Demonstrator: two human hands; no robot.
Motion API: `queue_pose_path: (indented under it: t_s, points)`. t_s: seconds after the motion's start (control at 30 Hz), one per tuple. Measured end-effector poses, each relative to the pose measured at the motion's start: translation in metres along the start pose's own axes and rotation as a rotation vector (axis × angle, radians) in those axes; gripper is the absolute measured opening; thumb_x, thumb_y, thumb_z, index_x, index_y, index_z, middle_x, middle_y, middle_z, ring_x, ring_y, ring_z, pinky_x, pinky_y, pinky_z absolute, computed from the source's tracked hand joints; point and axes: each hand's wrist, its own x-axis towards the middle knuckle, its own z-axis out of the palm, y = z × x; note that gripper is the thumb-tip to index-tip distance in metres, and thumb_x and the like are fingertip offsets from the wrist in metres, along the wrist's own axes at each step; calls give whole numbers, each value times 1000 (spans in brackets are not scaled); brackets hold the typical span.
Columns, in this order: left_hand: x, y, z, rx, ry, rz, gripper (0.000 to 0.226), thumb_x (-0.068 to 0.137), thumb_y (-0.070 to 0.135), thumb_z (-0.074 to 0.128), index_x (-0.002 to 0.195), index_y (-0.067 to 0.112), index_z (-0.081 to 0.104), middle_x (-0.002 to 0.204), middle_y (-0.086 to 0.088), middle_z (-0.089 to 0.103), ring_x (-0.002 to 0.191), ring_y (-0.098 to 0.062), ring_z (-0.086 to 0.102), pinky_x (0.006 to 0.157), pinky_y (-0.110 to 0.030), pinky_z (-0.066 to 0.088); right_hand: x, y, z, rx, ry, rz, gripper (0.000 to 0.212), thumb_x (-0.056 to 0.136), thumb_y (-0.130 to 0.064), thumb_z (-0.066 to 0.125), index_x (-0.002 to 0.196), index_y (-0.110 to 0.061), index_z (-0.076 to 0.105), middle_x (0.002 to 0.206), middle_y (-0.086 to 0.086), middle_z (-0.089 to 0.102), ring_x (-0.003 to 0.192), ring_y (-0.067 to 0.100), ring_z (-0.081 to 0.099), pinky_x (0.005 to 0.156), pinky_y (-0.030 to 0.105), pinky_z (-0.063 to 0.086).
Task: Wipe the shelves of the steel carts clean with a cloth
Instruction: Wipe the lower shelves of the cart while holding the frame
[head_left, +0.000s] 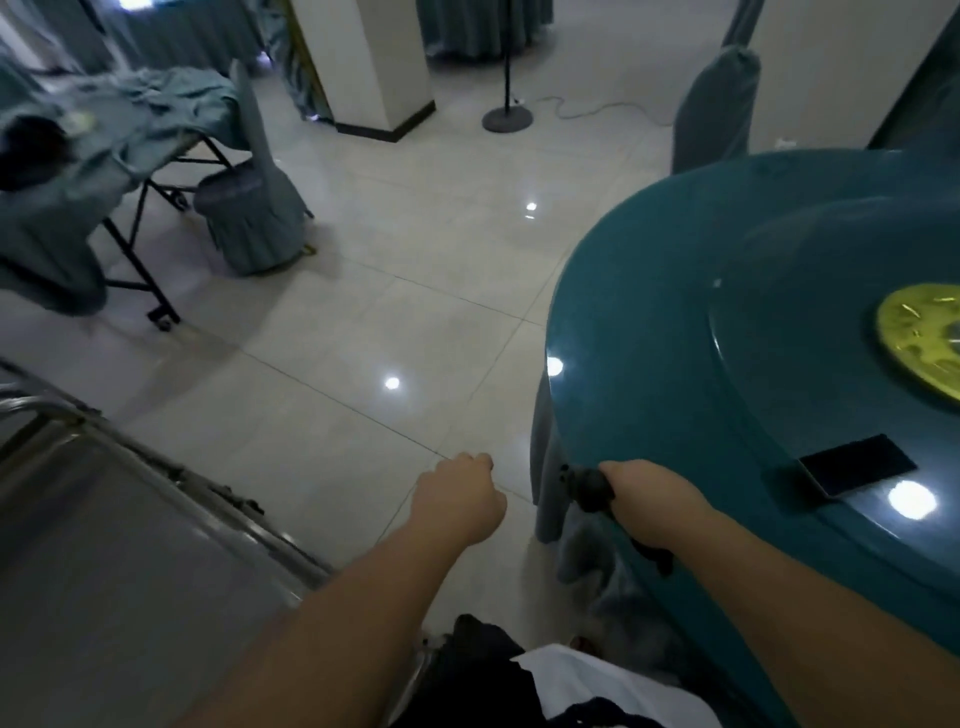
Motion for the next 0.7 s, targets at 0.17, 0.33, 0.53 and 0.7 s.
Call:
queue_pose_path:
  t_s: [0.17, 0.33, 0.53, 0.7]
  points:
    - [49, -11, -23, -36, -36, -97, 51, 105, 39, 46, 152, 19, 47, 147, -9, 53, 129, -31, 54, 100, -44, 47, 55, 3, -43, -45, -1, -53, 17, 102, -16, 50, 118, -19, 55, 113, 6, 63, 92, 24, 58, 75, 34, 45]
    - [111, -31, -42, -67, -63, -160, 52, 103, 42, 47, 150, 20, 48, 144, -8, 55, 127, -31, 55, 98, -43, 47, 117, -8, -73, -54, 11, -73, 16, 101, -17, 49, 115, -20, 56, 107, 4, 64, 88, 24, 59, 71, 34, 44]
    - [195, -79, -62, -128, -95, -157, 52, 101, 40, 48, 149, 20, 49, 139, -9, 58, 124, -33, 57, 96, -44, 50, 214, -62, -107, -105, -35, -84, 18, 99, -15, 52, 115, -20, 56, 104, 3, 63, 92, 24, 63, 77, 37, 53]
    - [248, -154, -94, -123, -114, -172, 49, 103, 39, 46, 148, 18, 49, 142, -8, 55, 127, -31, 55, 97, -42, 47, 294, -142, -142, -172, -121, -118, 22, 101, -16, 56, 123, -15, 57, 118, 7, 66, 106, 27, 65, 91, 39, 54]
